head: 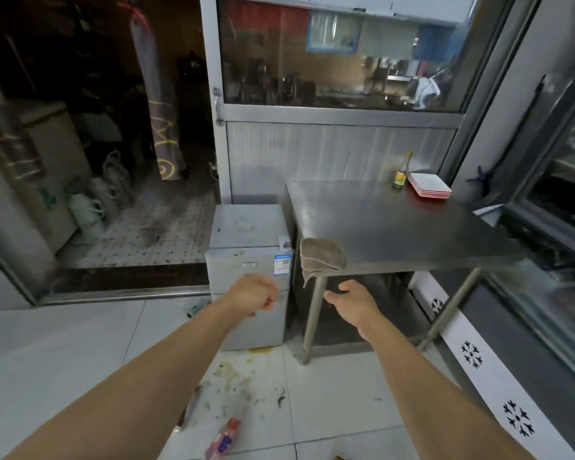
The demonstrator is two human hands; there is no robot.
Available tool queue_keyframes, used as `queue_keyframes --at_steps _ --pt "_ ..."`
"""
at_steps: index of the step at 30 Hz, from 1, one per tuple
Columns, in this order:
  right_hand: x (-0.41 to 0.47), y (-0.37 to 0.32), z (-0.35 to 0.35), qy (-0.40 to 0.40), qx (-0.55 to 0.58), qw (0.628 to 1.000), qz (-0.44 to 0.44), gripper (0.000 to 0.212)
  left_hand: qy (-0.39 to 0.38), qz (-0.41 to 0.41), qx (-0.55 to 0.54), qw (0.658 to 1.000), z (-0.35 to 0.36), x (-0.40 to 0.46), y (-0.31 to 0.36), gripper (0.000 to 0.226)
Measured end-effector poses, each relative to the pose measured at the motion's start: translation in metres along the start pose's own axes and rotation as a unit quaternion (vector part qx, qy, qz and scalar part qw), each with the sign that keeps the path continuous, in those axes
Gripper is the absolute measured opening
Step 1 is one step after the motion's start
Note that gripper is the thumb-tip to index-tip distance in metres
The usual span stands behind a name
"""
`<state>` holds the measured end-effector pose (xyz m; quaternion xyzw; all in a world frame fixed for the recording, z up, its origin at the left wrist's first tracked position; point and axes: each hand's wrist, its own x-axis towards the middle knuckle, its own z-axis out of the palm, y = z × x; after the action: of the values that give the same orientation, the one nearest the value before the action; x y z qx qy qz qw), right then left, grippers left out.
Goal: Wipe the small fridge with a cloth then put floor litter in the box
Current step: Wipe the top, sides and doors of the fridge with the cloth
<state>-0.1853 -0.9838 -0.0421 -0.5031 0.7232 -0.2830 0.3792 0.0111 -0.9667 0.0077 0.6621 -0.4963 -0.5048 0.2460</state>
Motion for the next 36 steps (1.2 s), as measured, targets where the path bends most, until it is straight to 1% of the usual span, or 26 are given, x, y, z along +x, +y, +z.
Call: queue_keyframes --at_steps 3,5,7,9,11,14,17,19,20,23,26,28,30,33,35,36 --pt "0.068 -0.003 0.005 -0.001 0.012 1.000 -0.001 0.039 0.008 -0.011 -0.003 1.000 0.010 0.062 0.019 0.011" --pt "0.114 -0.004 0.006 -0.004 -0.001 1.000 0.005 0.038 0.007 -0.027 0.010 1.000 0.017 0.102 0.030 0.011" --pt "0.156 -0.003 0.006 0.001 -0.010 1.000 0.012 0.044 0.007 -0.046 0.018 0.999 0.025 0.136 0.040 0.010" --pt "0.194 -0.001 0.006 0.022 -0.028 0.999 0.019 0.052 0.003 -0.056 0.030 0.998 0.030 0.169 0.047 0.009" --pt "0.226 0.002 0.007 0.050 -0.062 0.997 0.019 0.052 0.001 -0.064 0.032 0.997 0.033 0.198 0.050 0.010" --pt "0.267 0.011 0.015 0.081 -0.140 0.987 0.018 0.051 -0.010 -0.067 0.002 0.998 0.035 0.236 0.048 0.019" --pt "0.295 0.018 0.023 0.098 -0.192 0.975 0.050 0.052 -0.025 -0.070 0.022 0.997 0.035 0.264 0.045 0.012" --pt "0.305 0.022 0.029 0.113 -0.238 0.962 0.069 0.052 -0.025 -0.071 0.013 0.997 0.036 0.278 0.042 0.017" --pt "0.309 0.023 0.032 0.120 -0.249 0.958 0.076 0.053 -0.025 -0.071 0.005 0.997 0.036 0.284 0.040 0.016" --pt "0.316 0.024 0.044 0.129 -0.239 0.956 0.113 0.053 -0.021 -0.082 0.009 0.996 0.033 0.291 0.037 0.013" --pt "0.315 0.017 0.050 0.118 -0.215 0.957 0.156 0.039 -0.027 -0.079 -0.013 0.996 0.020 0.290 0.034 0.013" --pt "0.311 0.007 0.054 0.108 -0.190 0.962 0.164 0.032 -0.026 -0.079 -0.027 0.996 0.010 0.286 0.033 0.014" --pt "0.303 -0.009 0.061 0.095 -0.173 0.971 0.135 0.029 -0.021 -0.073 -0.042 0.996 -0.004 0.281 0.032 0.013" --pt "0.280 -0.045 0.078 0.066 -0.163 0.983 0.051 0.028 -0.032 -0.068 -0.054 0.996 -0.034 0.266 0.030 0.012" --pt "0.262 -0.070 0.091 0.048 -0.176 0.983 0.007 0.026 -0.043 -0.053 -0.026 0.997 -0.057 0.254 0.027 0.015" --pt "0.253 -0.084 0.098 0.035 -0.178 0.983 -0.013 0.023 -0.041 -0.042 -0.014 0.998 -0.071 0.249 0.023 0.014"
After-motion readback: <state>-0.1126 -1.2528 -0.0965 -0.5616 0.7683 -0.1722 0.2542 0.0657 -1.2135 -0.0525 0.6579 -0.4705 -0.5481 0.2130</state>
